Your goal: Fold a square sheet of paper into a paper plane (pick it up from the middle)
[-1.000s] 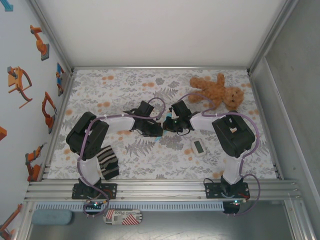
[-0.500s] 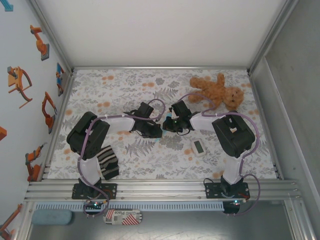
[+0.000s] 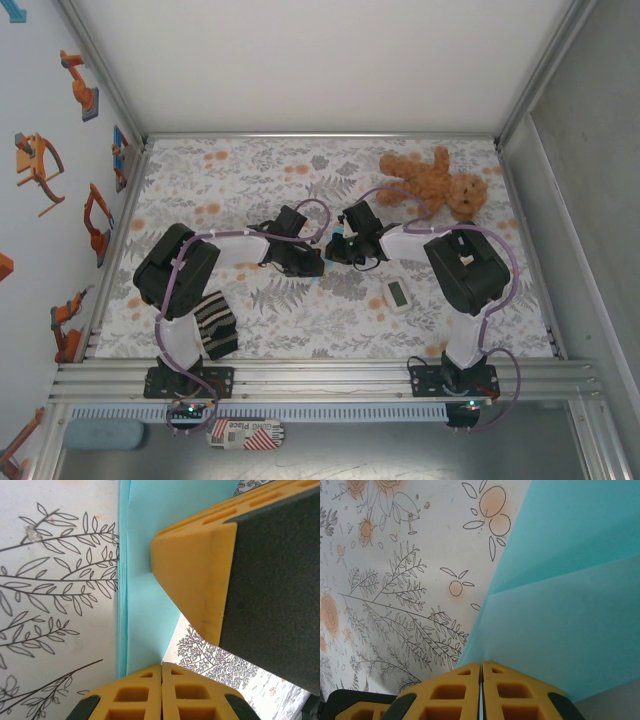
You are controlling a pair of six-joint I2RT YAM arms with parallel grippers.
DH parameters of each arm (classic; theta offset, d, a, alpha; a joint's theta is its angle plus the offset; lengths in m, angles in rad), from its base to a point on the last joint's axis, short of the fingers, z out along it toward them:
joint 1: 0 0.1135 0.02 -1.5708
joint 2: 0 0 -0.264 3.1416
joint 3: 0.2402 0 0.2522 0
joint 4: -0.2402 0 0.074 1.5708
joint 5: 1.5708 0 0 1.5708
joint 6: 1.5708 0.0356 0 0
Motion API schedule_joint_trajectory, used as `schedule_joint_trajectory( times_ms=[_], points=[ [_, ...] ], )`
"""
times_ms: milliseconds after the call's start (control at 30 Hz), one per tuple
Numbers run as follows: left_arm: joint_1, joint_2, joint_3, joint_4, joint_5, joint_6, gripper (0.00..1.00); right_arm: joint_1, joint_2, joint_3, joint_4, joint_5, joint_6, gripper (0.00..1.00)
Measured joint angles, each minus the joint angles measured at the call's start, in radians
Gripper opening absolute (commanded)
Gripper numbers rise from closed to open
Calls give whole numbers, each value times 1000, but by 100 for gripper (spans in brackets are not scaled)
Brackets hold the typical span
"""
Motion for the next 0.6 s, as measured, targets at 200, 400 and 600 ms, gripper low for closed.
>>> schedule_joint_trajectory(
  times_ms=[200,400,600],
  points=[
    [3,-3,-27,40,6,0,6,0,3,3,-4,0,0,8],
    [10,-16,-66,91,22,0,7,0,6,6,-11,0,0,7],
    [11,-65,-123,91,19,0,7,1,7,8,-15,-6,0,7]
  ],
)
